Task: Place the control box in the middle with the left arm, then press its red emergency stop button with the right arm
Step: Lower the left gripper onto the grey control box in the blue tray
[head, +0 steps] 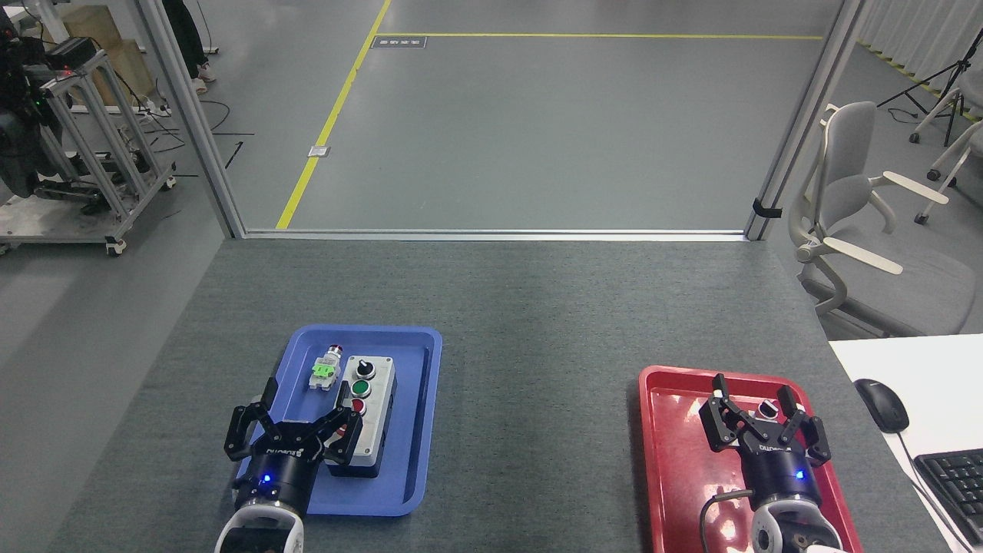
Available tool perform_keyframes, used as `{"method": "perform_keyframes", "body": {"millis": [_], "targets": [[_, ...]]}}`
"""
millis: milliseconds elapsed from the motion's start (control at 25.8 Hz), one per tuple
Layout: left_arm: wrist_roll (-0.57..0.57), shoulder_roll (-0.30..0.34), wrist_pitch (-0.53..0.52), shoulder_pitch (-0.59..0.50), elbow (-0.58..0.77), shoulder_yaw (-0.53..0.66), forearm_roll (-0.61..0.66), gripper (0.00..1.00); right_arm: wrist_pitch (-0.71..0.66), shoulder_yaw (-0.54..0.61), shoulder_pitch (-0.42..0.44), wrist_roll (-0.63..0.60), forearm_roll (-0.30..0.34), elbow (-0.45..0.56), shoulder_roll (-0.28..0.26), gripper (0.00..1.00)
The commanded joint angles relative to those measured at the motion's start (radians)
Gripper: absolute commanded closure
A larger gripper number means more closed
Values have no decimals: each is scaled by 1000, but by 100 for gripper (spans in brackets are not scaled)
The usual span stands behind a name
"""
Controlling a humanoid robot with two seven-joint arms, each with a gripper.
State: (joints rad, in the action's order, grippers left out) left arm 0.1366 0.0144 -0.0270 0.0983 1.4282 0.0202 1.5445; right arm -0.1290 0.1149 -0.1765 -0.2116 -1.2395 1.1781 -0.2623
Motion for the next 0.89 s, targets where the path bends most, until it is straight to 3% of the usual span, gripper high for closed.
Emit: {"method": "perform_keyframes", "body": {"millis": [0, 854], "targets": [[15, -2, 4, -37, 28, 1, -4, 1, 0, 0, 0, -3, 0, 0, 0, 1], [44, -4, -44, -57, 54, -8, -6, 1, 2, 6, 2, -3, 0, 0, 0, 1]]}}
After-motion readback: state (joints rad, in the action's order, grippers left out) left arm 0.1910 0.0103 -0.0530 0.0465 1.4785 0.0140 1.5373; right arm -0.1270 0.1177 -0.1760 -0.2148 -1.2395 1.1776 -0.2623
